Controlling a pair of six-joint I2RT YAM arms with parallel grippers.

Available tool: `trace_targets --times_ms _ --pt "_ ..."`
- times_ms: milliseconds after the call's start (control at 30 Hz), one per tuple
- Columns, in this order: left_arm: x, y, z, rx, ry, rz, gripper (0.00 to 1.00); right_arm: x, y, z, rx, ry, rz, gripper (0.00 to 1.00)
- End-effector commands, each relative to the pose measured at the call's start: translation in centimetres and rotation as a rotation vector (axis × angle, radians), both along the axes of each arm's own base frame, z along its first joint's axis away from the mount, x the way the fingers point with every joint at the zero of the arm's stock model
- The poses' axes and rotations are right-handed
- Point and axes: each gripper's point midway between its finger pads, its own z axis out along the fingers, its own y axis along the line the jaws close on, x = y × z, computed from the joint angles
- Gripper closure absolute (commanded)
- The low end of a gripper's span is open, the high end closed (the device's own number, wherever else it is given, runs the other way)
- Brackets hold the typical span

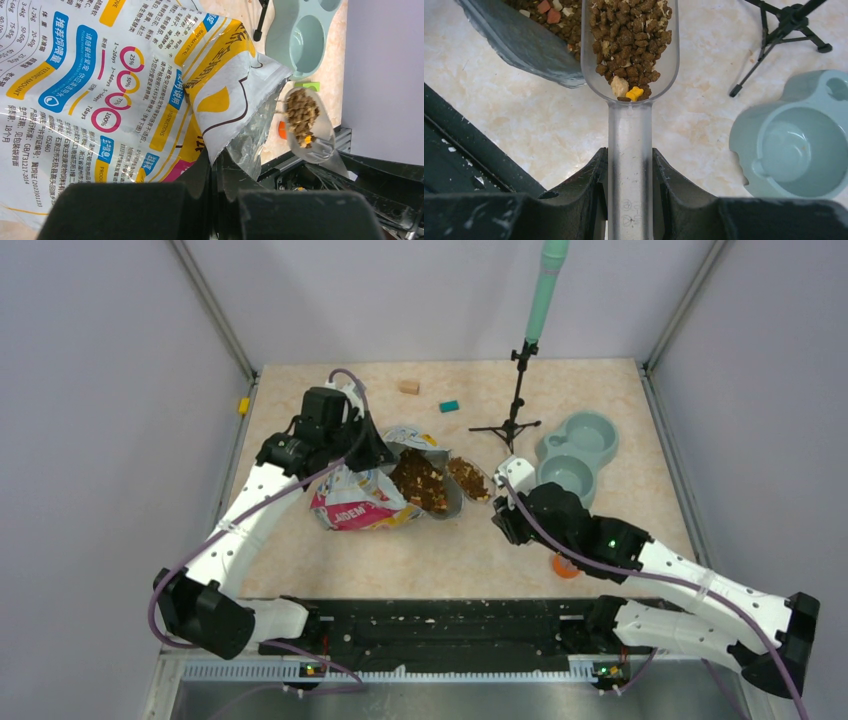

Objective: Serve the pet food

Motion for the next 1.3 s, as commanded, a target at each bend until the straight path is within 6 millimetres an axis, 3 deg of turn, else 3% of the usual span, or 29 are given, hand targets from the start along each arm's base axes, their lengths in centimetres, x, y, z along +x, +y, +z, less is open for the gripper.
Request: trace_targets --times_ms 0,400,600,1000,1267 --pt "2.5 -0.3 3.9 -0.071 -0.174 0.017 1.00 1.2 -0.9 5.1 0.090 -0.092 -0.102 1.00" --pt "3.3 -0.3 4.2 -0.076 -0.185 -0.012 1.00 2.1 -4.6 6.6 0.073 -0.109 -0.239 1.00" --pt "3.5 -0.4 4.6 -0.077 -0.192 -0.041 1.00 3.2 -7.3 5.7 0.046 -0.076 -0.339 1.00" --pt "3.8 -0.5 4.9 -0.087 -0.193 -0.074 1.00 5.2 -10.8 3.6 0.053 -0.014 -0.528 1.00" --pt "3.9 -0.8 4.6 -0.106 -0.183 -0.092 1.00 7.9 -14.9 1.7 0.036 0.069 -0.667 1.00"
